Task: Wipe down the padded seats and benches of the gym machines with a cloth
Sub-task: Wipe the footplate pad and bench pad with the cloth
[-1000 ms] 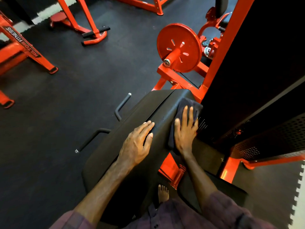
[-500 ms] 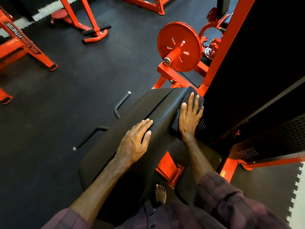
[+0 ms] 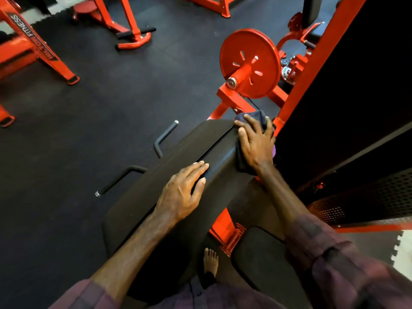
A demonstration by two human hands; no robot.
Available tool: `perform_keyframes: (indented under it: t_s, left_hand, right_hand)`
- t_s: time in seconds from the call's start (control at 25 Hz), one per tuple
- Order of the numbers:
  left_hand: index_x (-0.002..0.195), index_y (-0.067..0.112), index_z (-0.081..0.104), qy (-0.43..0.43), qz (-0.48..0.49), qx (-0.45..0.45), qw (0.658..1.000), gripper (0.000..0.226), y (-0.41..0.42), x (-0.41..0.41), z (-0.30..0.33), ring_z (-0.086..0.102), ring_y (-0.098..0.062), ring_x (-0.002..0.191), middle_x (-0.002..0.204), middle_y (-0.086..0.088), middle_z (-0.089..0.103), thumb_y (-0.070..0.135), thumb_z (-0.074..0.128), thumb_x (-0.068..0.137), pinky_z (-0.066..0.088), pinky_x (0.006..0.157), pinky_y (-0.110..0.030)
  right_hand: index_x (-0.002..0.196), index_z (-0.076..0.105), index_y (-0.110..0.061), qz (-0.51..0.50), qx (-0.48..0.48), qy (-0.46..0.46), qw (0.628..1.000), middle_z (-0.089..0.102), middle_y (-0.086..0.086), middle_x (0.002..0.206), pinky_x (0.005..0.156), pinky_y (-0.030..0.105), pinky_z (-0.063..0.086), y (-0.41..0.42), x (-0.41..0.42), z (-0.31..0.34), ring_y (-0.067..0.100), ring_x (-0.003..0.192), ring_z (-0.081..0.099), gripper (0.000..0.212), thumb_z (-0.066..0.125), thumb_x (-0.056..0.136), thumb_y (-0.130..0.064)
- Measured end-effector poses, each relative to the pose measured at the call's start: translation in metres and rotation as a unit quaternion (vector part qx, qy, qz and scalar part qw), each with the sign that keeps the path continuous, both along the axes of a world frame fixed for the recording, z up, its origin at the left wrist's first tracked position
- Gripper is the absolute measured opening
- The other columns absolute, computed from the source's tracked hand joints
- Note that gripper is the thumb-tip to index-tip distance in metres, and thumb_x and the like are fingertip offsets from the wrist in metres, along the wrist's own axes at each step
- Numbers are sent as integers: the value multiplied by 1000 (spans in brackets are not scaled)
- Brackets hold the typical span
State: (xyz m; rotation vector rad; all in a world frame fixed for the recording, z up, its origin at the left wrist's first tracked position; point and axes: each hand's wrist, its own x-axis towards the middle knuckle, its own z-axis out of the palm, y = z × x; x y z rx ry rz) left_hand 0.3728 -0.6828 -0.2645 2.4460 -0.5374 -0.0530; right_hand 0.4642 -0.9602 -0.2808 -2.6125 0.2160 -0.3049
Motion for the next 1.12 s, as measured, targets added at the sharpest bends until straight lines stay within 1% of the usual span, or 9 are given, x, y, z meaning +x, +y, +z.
perform_keyframes:
  t_s: [0.12,0.24,0.28,0.44,0.6,0.68,0.8,1.0,1.12]
  left_hand:
    - [154,27,52,-12,-2,0,1000,48,-1,0,-2,39,-2,149,159,9,50,38,45,109,29,117,-20]
    - [154,27,53,-21,6,-2,1000,47,-2,0,-3,40,-4,149,158,9,51,39,44,109,33,117,-25]
    - [154,27,53,-22,5,-1,1000,48,-1,-1,-3,40,-4,149,159,9,51,40,44,109,35,117,-28]
    - [154,27,53,-14,13,3,1000,49,0,-2,-1,41,-6,149,159,7,51,42,44,109,36,118,-32]
    - [151,26,56,-13,31,-6,999,47,4,-9,-3,45,-7,146,157,7,53,44,47,109,42,116,-35]
    - [152,27,56,-2,31,-12,999,47,10,-15,-6,45,-7,146,158,7,52,44,47,109,40,117,-35]
    - [152,27,55,6,31,-19,999,50,22,-26,-5,43,-7,148,160,8,50,48,45,108,37,119,-32]
    - [149,30,58,19,56,-48,997,46,49,-49,-7,44,-2,145,159,15,49,48,48,108,35,117,-30]
    - [145,27,63,7,58,-63,996,47,57,-57,-11,49,-3,142,155,12,54,49,48,106,41,118,-37]
  right_hand:
    - [149,54,-34,140,-110,-68,982,49,-9,159,126,54,20,-32,6,-3,24,158,24,48,25,112,-44]
    - [141,60,-36,25,-57,13,998,54,-12,153,122,58,24,-6,27,16,26,153,27,45,29,108,-45]
    - [140,60,-37,37,-89,13,995,55,-13,151,122,60,21,6,20,17,26,153,27,46,28,108,-46]
    - [149,52,-39,257,-195,-27,946,49,-19,156,122,58,18,-8,-18,14,21,155,29,48,25,110,-47]
    - [142,56,-42,137,-162,35,977,53,-19,147,116,62,23,8,8,33,23,141,40,45,30,106,-53]
    - [140,60,-39,182,-174,21,968,58,-14,144,119,65,21,32,-11,26,24,137,43,46,32,106,-52]
    - [147,55,-40,310,-213,-14,926,53,-16,151,118,55,24,24,-37,21,21,142,41,47,31,109,-52]
    - [139,59,-38,190,-193,35,962,54,-13,148,121,68,11,35,-20,29,27,146,36,48,24,108,-52]
    - [146,57,-38,305,-213,-14,928,55,-14,151,121,64,20,64,-66,21,26,144,41,47,29,110,-50]
